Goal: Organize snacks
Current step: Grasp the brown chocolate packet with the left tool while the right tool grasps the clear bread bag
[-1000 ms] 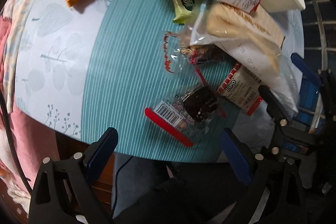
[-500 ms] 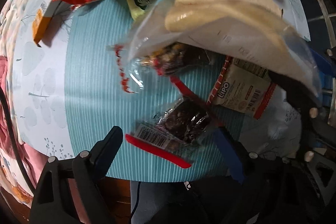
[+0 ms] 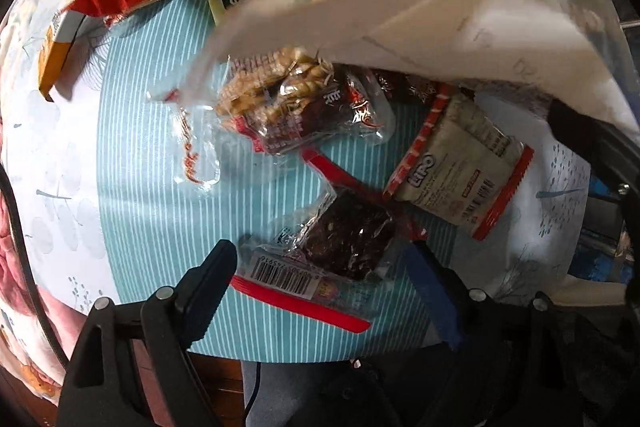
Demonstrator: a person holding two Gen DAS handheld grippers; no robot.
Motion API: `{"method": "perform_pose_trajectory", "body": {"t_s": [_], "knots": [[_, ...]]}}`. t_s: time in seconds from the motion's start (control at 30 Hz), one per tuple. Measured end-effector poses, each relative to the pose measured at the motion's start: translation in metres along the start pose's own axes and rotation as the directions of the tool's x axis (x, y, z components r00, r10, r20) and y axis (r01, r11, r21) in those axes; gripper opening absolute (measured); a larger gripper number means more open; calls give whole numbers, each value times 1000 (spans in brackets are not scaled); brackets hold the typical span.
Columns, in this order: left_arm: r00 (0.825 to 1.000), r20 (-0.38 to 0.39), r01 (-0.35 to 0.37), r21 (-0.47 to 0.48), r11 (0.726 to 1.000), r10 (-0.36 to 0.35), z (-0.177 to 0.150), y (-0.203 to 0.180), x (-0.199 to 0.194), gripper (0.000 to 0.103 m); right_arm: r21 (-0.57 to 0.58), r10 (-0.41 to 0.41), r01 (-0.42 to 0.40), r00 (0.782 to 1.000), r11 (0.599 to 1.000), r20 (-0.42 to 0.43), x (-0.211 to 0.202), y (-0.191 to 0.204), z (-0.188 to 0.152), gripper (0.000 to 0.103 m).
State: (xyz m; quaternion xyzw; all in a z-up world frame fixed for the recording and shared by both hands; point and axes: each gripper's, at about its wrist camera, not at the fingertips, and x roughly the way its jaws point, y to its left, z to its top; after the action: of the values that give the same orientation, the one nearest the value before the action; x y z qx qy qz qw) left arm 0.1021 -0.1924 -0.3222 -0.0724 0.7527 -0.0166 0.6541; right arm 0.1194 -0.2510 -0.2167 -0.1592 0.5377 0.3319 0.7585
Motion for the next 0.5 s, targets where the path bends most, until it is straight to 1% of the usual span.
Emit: {"method": "perform_pose_trajectory", "body": {"t_s": [0.17, 0.37, 0.4, 0.43, 0.5], "knots": [[1000, 6, 19, -21, 1000, -19, 1, 2, 7, 83, 28, 5, -5, 1000, 1000, 0, -3, -4, 2, 25], [1000, 21, 16, -9, 1000, -16, -1, 5, 6, 79, 82, 30, -30, 1000, 996, -5, -3, -10, 3, 24], [1000, 21, 16, -8, 1000, -16, -2, 8, 3, 78, 91, 29, -28, 1000, 995, -5, -3, -10, 3, 24], [1000, 21, 17, -7, 1000, -17, 0, 21, 1, 77, 95, 25, -24, 1000, 995, -5, -4, -11, 4, 24], [1000, 18, 11, -6, 1000, -11, 0, 21, 2, 75, 101, 12, -12, 1000, 995, -8, -5, -10, 5, 23]]}}
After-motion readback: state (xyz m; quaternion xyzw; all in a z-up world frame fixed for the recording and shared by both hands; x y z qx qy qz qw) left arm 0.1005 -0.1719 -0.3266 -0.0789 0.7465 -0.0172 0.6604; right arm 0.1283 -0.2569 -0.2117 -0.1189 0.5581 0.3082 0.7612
